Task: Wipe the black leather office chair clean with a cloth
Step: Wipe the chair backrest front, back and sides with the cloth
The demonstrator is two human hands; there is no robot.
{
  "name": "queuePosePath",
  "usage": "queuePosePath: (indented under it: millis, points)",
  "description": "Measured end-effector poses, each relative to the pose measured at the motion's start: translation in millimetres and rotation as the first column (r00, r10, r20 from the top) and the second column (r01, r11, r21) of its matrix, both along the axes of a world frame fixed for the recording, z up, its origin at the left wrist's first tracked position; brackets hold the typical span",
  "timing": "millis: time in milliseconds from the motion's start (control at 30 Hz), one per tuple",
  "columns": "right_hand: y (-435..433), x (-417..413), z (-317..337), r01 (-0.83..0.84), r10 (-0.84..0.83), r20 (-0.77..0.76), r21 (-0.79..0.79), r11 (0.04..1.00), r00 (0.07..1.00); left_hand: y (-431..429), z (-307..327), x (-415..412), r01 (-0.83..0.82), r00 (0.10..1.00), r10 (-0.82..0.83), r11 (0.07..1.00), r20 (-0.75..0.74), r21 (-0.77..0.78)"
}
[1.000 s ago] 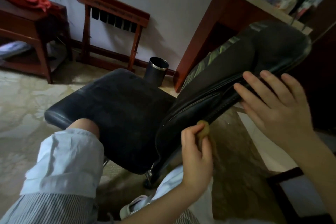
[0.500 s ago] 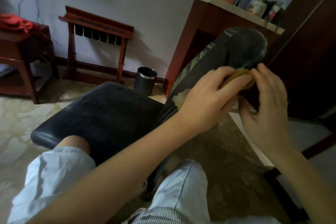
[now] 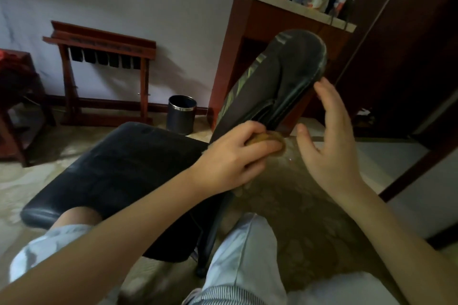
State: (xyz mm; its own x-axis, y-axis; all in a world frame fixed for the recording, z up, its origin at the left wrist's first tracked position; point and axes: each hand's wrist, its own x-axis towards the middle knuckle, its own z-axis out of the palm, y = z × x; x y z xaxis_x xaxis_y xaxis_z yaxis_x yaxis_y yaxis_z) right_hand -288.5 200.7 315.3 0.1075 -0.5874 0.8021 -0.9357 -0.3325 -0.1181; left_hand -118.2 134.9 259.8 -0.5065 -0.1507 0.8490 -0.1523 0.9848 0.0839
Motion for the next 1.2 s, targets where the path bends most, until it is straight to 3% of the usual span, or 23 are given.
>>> queuePosePath:
  millis: [100,233,367,533,733,933,1033,1200]
  points:
    - [1.5,-6.4,2.1,-0.022,0.022,0.040,0.009,1.000,0.999,-0.2,32.1,-15.4,0.027,0.997,-0.009,0.973,0.080,-0.229]
    - [3.2,-18.4,6.5,-0.028,0.027,0.126,0.005,1.000,0.992,-5.2,74.0,-25.3,0.007,1.000,-0.003,0.965,0.015,-0.263]
    - [4.4,-19.7,12.9,-0.020,0.020,0.116,0.000,1.000,0.993,-16.9,123.2,-36.4,0.048,0.998,-0.056,0.980,-0.037,-0.195]
    - [2.1,-17.4,27.8,-0.024,0.024,0.166,-0.001,1.000,0.986,-53.1,166.4,-50.6,0.182,0.966,-0.190,0.981,0.177,0.064]
    - [-12.2,2.5,64.1,-0.067,0.042,0.335,0.064,0.996,0.941,-114.8,178.2,-80.5,0.072,0.942,-0.158,0.957,0.296,0.280]
    - [-41.0,21.4,73.9,0.205,-0.310,0.295,0.337,0.919,0.904,-144.6,188.4,-108.3,-0.050,0.921,-0.086,0.941,0.381,0.333]
    - [-53.3,21.2,67.7,0.227,-0.310,0.442,0.232,0.946,0.842,-139.7,187.2,-104.3,0.007,0.923,-0.159,0.917,0.350,0.398]
    - [-60.0,30.8,53.8,0.126,-0.124,0.704,0.048,0.991,0.699,-124.5,171.6,-90.6,0.114,0.925,-0.249,0.902,0.286,0.417]
